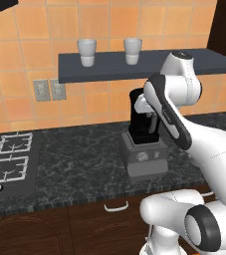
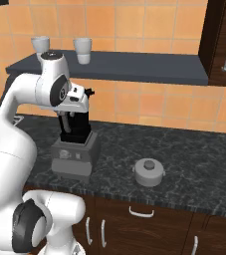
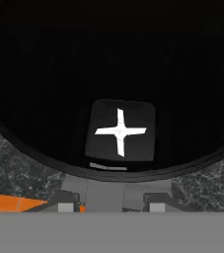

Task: Close the lid blender by securely placing the lid on top.

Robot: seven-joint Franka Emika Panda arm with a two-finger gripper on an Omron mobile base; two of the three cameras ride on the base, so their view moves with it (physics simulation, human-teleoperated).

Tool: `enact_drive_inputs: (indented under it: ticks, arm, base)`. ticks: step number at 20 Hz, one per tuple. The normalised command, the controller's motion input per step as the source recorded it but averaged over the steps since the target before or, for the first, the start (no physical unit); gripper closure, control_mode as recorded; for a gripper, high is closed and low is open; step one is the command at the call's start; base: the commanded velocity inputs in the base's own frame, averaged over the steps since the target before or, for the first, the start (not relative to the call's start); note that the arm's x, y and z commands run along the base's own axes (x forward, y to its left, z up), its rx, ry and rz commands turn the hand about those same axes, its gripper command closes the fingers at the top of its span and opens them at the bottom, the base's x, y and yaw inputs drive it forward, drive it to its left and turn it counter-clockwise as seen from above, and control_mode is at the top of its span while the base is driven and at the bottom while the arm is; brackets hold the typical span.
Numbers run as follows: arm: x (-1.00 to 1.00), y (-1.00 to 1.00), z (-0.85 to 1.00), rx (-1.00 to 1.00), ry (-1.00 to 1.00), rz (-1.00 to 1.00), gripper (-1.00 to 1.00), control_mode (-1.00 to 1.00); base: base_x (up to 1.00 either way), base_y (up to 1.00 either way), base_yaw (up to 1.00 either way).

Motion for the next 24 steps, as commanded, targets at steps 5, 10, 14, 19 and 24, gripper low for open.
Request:
enact_drive_inputs:
  ticks: [5, 10, 14, 19, 24]
  arm:
    - [-0.06, -0.42, -0.07, 0.06, 0.00, -0.01, -1.00, -1.00]
    - [-0.19, -1.00, -0.44, 0.13, 0.14, -0.29, -1.00, -1.00]
    - [-0.01, -1.00, -0.65, 0.03, 0.12, -0.35, -1.00, -1.00]
    - [-0.46, -0.51, -0.25, 0.00, 0.01, -0.17, -1.00, -1.00]
    - [-0.91, -0.06, 0.00, 0.04, -0.01, 0.00, -1.00, -1.00]
  base:
    - [0.00, 0.00, 0.00]
    - [0.00, 0.00, 0.00]
    - [0.00, 0.00, 0.00]
    - [0.00, 0.00, 0.00]
    - [0.00, 0.00, 0.00]
